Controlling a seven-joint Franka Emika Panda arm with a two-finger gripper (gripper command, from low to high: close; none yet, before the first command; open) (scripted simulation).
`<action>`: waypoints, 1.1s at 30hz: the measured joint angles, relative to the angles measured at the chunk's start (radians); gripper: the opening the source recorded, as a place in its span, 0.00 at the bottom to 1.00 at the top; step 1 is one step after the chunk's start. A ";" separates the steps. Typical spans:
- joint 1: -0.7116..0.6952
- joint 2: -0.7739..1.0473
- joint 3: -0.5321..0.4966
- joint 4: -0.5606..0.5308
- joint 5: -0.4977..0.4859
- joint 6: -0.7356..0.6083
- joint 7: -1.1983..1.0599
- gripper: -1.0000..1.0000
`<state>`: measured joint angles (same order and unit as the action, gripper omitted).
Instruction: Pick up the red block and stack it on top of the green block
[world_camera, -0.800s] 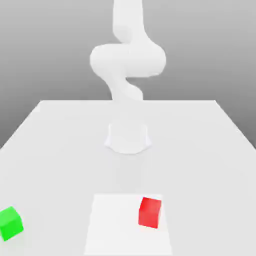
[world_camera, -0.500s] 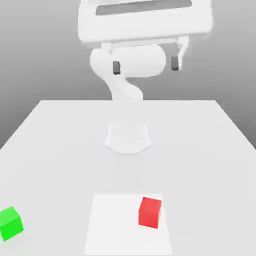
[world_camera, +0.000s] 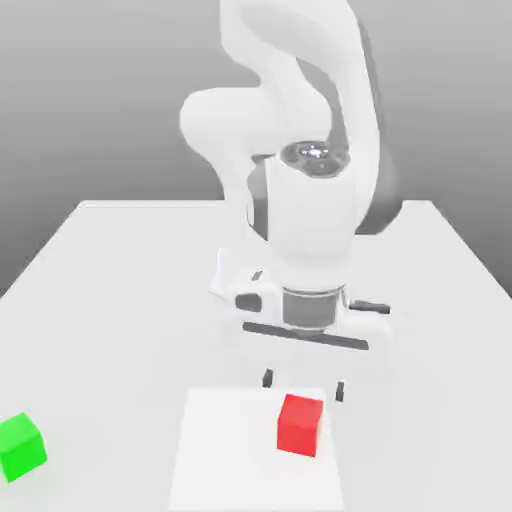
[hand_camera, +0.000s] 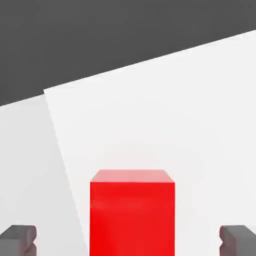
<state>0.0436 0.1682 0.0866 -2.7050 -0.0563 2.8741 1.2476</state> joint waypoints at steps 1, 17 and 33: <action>0.008 0.036 -0.010 0.005 -0.011 0.031 0.009 0.50; -0.031 -0.098 -0.013 0.003 0.043 -0.102 -0.039 0.00; -0.459 0.141 -0.278 0.365 0.181 -0.233 -0.310 0.00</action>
<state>-0.4155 0.3093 -0.1916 -2.3400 0.1246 2.6415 0.9372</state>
